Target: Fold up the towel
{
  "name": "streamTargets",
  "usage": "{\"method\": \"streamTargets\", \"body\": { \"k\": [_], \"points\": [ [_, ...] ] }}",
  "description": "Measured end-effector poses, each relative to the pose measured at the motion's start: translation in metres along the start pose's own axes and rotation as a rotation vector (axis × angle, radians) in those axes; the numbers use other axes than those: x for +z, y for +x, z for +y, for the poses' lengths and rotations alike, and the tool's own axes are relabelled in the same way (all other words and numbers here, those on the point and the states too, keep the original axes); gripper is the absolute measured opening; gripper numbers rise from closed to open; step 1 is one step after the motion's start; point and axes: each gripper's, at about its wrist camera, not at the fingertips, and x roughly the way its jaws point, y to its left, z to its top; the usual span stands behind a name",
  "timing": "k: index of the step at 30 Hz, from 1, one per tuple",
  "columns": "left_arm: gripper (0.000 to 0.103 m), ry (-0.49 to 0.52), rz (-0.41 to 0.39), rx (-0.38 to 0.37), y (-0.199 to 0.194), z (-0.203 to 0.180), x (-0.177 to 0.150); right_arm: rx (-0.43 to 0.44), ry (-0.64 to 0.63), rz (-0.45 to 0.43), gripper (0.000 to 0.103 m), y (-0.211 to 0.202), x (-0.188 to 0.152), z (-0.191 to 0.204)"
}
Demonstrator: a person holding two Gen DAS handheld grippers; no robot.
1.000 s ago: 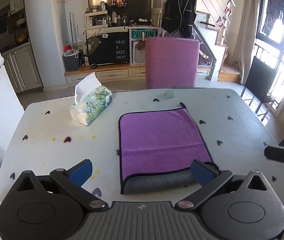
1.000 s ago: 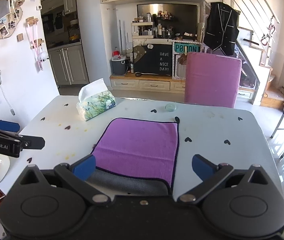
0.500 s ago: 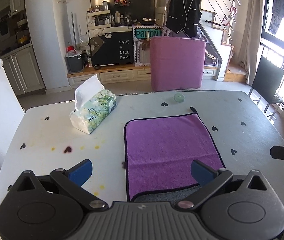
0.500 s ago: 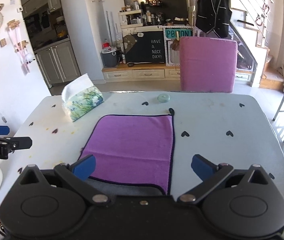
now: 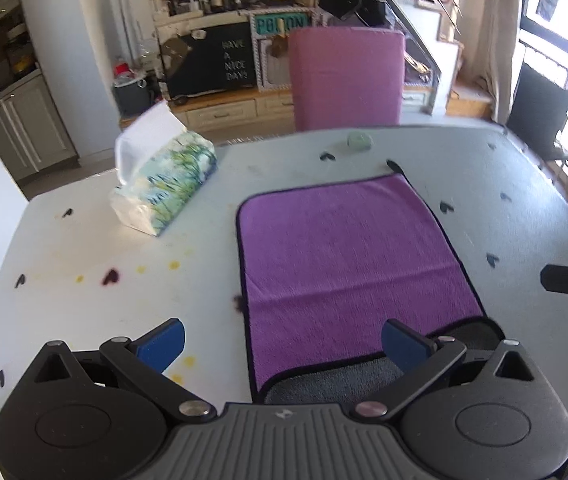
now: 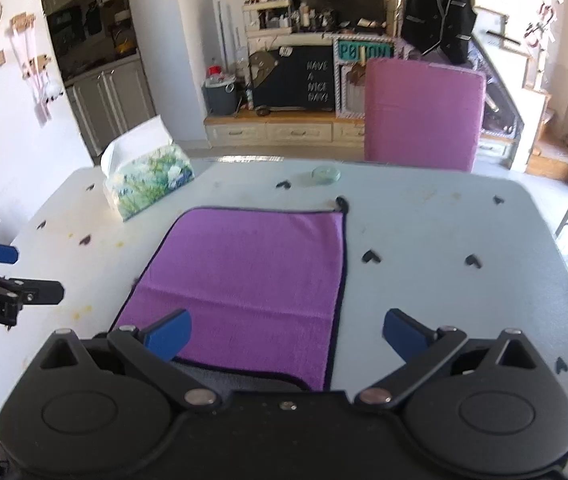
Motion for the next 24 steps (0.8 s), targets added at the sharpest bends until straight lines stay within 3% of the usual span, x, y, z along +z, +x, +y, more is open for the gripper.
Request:
{"method": "streamTargets", "body": {
  "k": [11, 19, 24],
  "points": [
    [0.103, -0.008, 0.111, -0.023, 0.049, 0.004, -0.017, -0.02, 0.023, 0.139, 0.103, 0.047, -0.02, -0.004],
    [0.103, -0.075, 0.148, -0.035, 0.072, 0.015, -0.026, -0.003, 0.05, 0.188, 0.103, 0.072, -0.03, -0.012],
    [0.102, -0.043, 0.172, -0.03, 0.088, 0.015, -0.03, 0.021, 0.087, 0.199, 0.103, 0.086, -0.035, -0.017]
  ]
}}
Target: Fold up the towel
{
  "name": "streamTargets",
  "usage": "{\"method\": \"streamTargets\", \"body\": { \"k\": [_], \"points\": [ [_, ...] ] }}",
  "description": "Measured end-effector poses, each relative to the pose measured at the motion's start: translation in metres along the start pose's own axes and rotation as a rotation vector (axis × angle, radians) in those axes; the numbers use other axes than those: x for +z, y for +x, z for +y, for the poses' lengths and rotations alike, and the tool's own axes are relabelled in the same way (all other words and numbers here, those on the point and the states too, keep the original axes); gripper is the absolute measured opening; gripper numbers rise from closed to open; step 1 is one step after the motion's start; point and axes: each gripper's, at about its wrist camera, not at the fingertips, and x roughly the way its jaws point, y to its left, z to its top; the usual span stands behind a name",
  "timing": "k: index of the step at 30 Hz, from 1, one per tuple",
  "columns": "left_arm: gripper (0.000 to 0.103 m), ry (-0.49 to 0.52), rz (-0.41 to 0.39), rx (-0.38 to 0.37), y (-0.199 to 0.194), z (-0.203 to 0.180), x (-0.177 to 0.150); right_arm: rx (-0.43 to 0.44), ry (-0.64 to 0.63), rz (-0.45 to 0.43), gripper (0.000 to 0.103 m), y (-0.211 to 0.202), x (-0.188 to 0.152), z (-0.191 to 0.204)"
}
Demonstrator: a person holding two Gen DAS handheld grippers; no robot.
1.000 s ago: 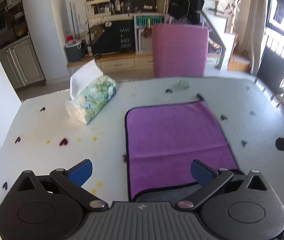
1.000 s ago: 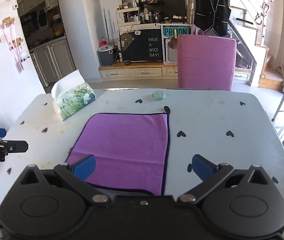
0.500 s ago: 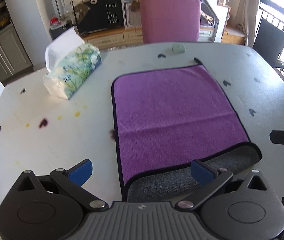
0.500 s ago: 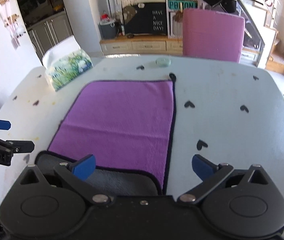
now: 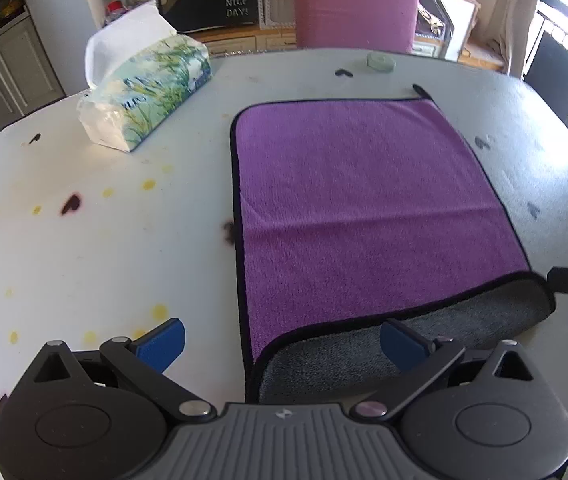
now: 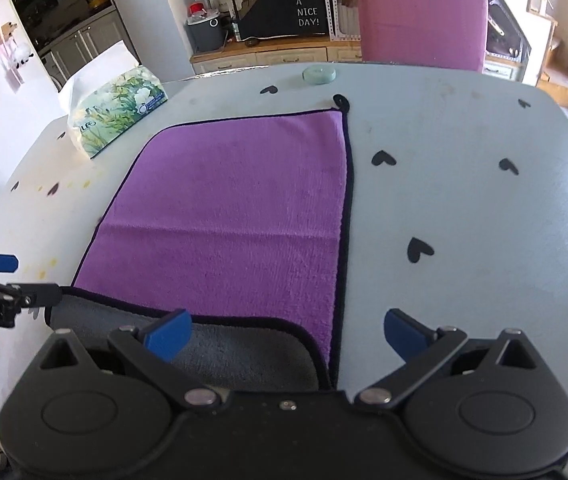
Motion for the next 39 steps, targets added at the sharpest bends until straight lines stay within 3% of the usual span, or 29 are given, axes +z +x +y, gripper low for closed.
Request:
{"method": "streamTargets", "body": {
  "k": [8, 12, 19, 22, 24, 28, 32, 39],
  "points": [
    [0.097, -0.013, 0.03, -0.024, 0.016, 0.007, -0.002, -0.004, -0.052, 0.012, 0.103, 0.016, -0.003, 0.005],
    [0.086, -0.002, 0.049, -0.049, 0.021, 0.009, -0.001, 0.048, -0.078, 0.037, 0.103, 0.023, -0.001, 0.007],
    [0.066, 0.035, 0.058, -0.074, 0.025, 0.006, -0.002, 0.003, -0.049, 0.054, 0.103, 0.035, 0.001, 0.0],
    [0.059, 0.053, 0.068, -0.071, 0.025, 0.005, -0.002, 0.068, -0.003, 0.079, 0.102, 0.037, 0.002, -0.012],
    [0.054, 0.06, 0.077, -0.072, 0.027, 0.004, -0.002, 0.091, 0.024, 0.084, 0.094, 0.037, 0.004, -0.016],
    [0.046, 0.07, 0.098, -0.071, 0.03, 0.003, -0.004, 0.128, 0.02, 0.102, 0.068, 0.038, 0.004, -0.019],
    [0.043, 0.084, 0.105, -0.069, 0.031, 0.002, -0.005, 0.145, 0.004, 0.138, 0.057, 0.042, 0.0, -0.018],
    [0.039, 0.082, 0.121, -0.059, 0.033, 0.007, -0.007, 0.142, -0.035, 0.172, 0.047, 0.046, -0.004, -0.017]
  ]
}}
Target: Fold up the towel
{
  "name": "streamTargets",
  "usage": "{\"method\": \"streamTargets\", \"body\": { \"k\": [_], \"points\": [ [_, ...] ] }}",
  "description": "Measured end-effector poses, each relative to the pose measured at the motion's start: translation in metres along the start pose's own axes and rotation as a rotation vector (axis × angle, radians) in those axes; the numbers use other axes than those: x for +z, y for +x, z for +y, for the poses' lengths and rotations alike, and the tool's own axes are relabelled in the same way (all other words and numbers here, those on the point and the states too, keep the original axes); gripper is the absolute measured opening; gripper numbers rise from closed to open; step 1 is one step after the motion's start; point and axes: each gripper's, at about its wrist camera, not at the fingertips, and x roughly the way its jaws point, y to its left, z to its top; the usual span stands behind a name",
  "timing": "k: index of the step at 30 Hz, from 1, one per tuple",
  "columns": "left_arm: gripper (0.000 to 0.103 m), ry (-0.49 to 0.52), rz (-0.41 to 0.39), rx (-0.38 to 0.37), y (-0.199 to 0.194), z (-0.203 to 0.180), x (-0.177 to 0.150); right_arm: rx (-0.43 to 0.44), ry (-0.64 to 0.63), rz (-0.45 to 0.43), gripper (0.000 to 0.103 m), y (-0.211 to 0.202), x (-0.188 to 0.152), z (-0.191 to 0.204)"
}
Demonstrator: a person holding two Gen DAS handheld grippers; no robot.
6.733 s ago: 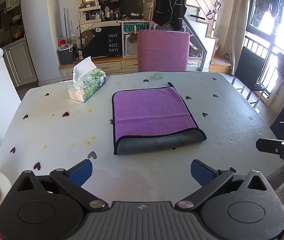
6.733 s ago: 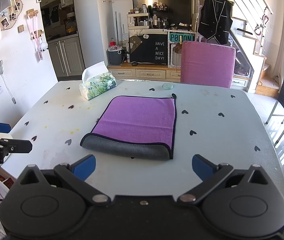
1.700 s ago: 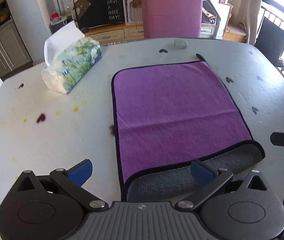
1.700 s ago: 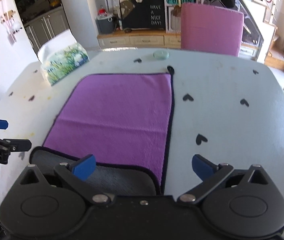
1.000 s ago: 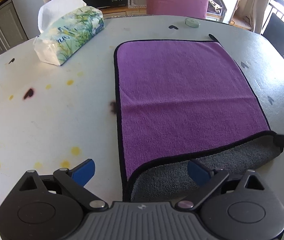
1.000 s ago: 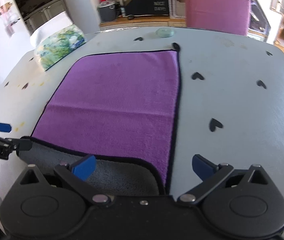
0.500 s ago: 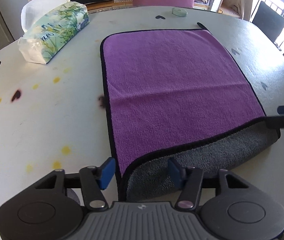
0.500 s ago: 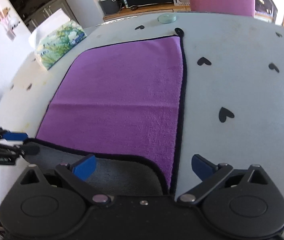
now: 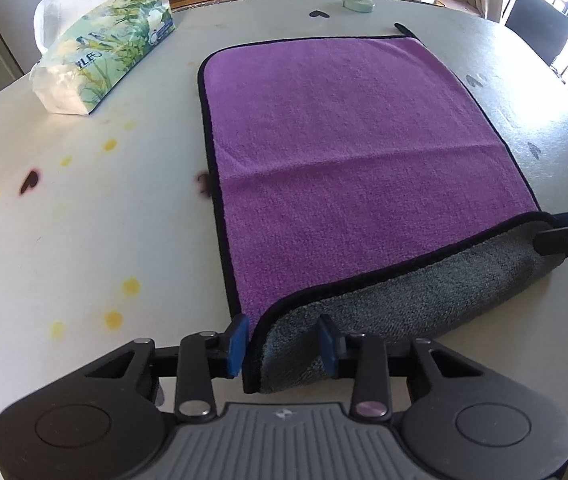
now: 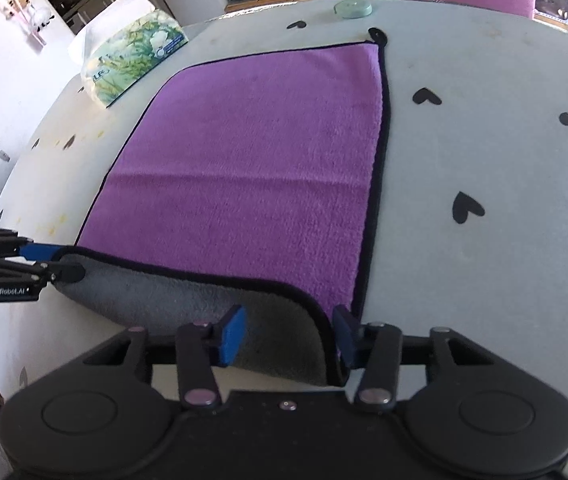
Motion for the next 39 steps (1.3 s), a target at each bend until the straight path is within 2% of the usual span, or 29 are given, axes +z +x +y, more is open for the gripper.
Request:
{"method": "streamTargets", "body": {
  "k": [3, 5, 8, 9, 10, 13, 16, 29, 39],
  "points": [
    [0.039, -0.006, 0.003, 0.004, -0.001, 0.004, -0.002, -0.002, -0.024, 0.013, 0.035, 0.0, -0.001, 0.002],
    [0.039, -0.007, 0.007, 0.007, -0.001, 0.007, -0.004, -0.004, -0.038, 0.022, 0.022, -0.001, -0.001, 0.003],
    [0.039, 0.011, 0.011, 0.025, -0.002, 0.009, -0.006, -0.022, -0.055, 0.025, 0.011, -0.002, -0.003, 0.004],
    [0.035, 0.011, 0.013, 0.027, -0.002, 0.009, -0.007, -0.034, -0.065, 0.023, 0.008, -0.002, -0.003, 0.004],
    [0.027, 0.011, 0.015, 0.026, -0.002, 0.01, -0.007, -0.038, -0.07, 0.02, 0.007, -0.002, -0.003, 0.004],
    [0.012, 0.013, 0.017, 0.02, -0.003, 0.009, -0.007, -0.037, -0.071, 0.018, 0.005, -0.004, -0.003, 0.004],
    [0.009, 0.045, 0.018, 0.031, -0.004, 0.004, -0.008, -0.042, -0.087, 0.016, 0.004, -0.006, -0.003, 0.007],
    [0.006, 0.047, -0.044, 0.044, -0.022, 0.003, -0.005, -0.056, -0.12, -0.008, 0.004, -0.015, -0.002, 0.012],
    [0.006, -0.007, -0.145, 0.069, -0.047, 0.009, 0.016, -0.084, -0.107, -0.109, 0.004, -0.039, 0.015, 0.016]
  ]
}}
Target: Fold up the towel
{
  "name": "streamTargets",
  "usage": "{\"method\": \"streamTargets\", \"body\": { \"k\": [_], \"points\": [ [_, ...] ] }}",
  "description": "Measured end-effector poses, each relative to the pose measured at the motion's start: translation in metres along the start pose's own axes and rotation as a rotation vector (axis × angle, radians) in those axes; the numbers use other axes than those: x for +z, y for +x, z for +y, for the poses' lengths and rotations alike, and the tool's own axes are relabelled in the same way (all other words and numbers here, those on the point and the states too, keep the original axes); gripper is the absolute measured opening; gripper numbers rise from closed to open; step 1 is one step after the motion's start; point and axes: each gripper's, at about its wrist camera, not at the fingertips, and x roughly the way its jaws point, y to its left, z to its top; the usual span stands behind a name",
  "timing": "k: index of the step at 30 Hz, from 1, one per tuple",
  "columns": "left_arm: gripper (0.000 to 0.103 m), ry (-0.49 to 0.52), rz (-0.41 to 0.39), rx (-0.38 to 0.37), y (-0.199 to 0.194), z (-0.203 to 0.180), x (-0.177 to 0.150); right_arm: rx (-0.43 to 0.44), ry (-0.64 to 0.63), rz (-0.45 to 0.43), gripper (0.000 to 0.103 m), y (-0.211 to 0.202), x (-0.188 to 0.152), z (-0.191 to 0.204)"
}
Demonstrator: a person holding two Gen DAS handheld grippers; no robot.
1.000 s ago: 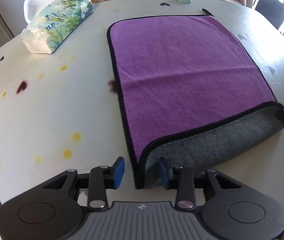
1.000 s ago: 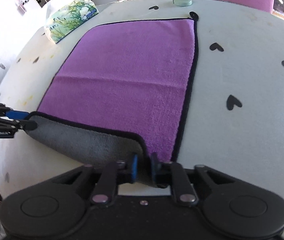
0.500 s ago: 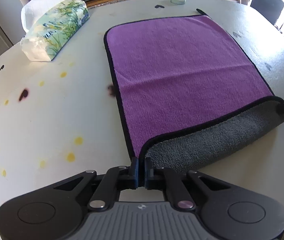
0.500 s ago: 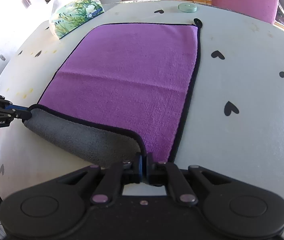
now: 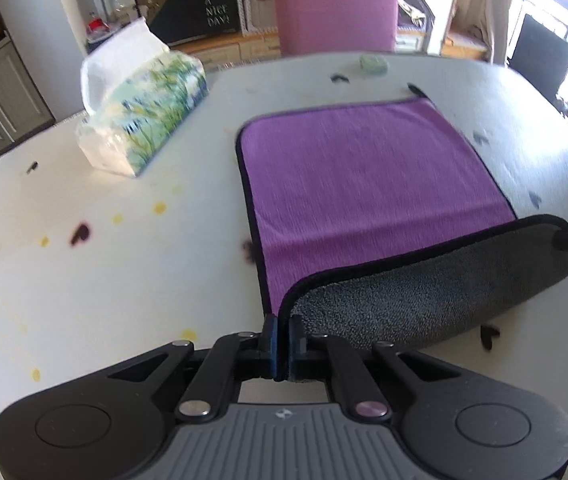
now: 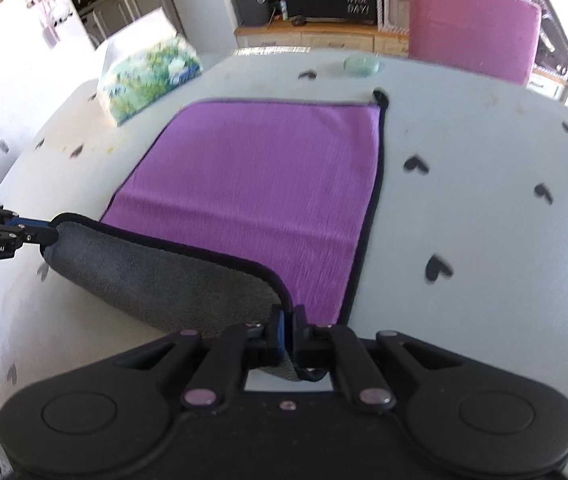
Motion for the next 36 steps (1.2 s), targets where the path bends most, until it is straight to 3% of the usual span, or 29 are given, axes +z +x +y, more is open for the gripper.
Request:
{"method": "streamTargets", "body": {
  "k": [10, 23, 29, 36],
  "points": [
    [0.006, 0.01, -0.071, 0.051, -0.006, -0.001, 0.046, -0.046, 0.014, -0.089, 0.004, -0.01, 0.044, 0.002],
    [0.006, 0.021, -0.121, 0.103, 0.009, 0.012, 0.134, -0.092, 0.038, -0.163, 0.004, -0.003, 0.121, -0.012],
    [0.006, 0.002, -0.12, 0.111, 0.029, 0.017, 0.169, -0.109, 0.043, -0.17, 0.004, 0.012, 0.154, -0.019],
    [0.006, 0.004, -0.078, 0.114, 0.062, 0.019, 0.187, -0.133, 0.053, -0.139, 0.004, 0.037, 0.177, -0.028]
  ]
}}
